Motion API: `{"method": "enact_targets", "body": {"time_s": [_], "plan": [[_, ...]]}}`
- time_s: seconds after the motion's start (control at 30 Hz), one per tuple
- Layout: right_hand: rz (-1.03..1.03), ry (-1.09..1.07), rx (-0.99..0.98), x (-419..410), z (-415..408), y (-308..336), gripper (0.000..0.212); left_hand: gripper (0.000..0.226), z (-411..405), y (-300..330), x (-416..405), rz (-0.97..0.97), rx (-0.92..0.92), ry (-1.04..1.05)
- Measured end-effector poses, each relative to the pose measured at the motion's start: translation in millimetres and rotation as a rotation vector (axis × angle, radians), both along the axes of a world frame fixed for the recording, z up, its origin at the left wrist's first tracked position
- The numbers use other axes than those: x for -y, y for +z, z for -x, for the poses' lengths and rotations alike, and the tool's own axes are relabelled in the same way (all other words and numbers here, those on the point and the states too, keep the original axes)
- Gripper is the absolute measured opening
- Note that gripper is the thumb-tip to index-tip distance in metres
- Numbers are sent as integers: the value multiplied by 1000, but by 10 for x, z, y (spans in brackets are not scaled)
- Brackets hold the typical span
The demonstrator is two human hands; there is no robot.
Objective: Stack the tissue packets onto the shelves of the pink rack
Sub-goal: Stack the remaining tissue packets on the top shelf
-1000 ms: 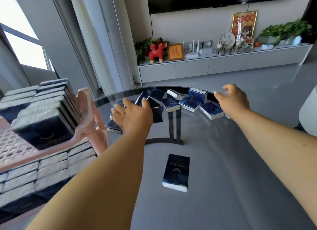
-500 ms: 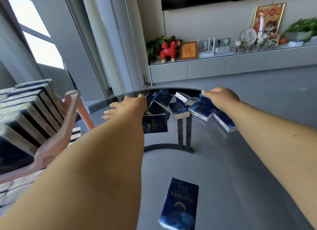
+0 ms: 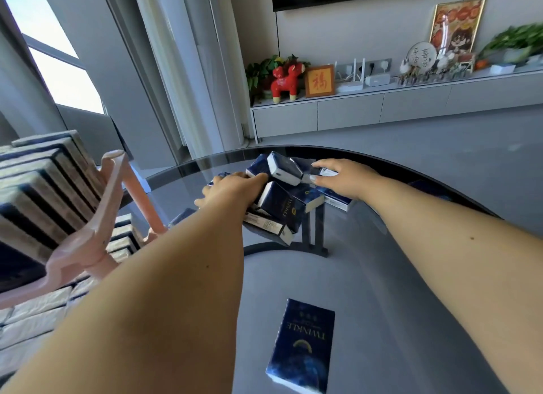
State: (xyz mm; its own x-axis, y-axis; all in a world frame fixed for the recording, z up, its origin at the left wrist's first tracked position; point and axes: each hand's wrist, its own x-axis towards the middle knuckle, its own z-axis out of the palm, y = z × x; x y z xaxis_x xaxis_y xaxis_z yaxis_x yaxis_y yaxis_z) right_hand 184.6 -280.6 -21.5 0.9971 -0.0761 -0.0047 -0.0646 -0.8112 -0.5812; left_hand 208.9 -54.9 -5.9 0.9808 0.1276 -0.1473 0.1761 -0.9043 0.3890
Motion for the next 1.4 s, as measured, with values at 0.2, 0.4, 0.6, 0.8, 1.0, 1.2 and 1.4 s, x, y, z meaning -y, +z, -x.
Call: {"method": "enact_targets", "body": {"time_s": [0.2,0.4,0.6,0.8,1.0,1.2,1.4], "plan": [[-16,-29,52,-107,377,3,51,60,469,31,120,22,-5,-117],[-22,-67,47,-220,778,16,51,54,908,46,87,58,-3,-163],[-78,-50,23,-346,1239,12,48,53,1342,-8,-26,55,10,-224],[-228,-68,81,-620,1714,-24,40,48,1822,-18,-218,173,27,-212],[-338,-36,61,-854,2082,11,38,72,2250,-44,-452,448,52,-151],[-353,36,4,-1028,2367,22,49,64,2585,-11,-562,487,40,-199],[-418,90,-6,-1080,2555,93,52,63,2759,21,-616,493,56,-228]]}}
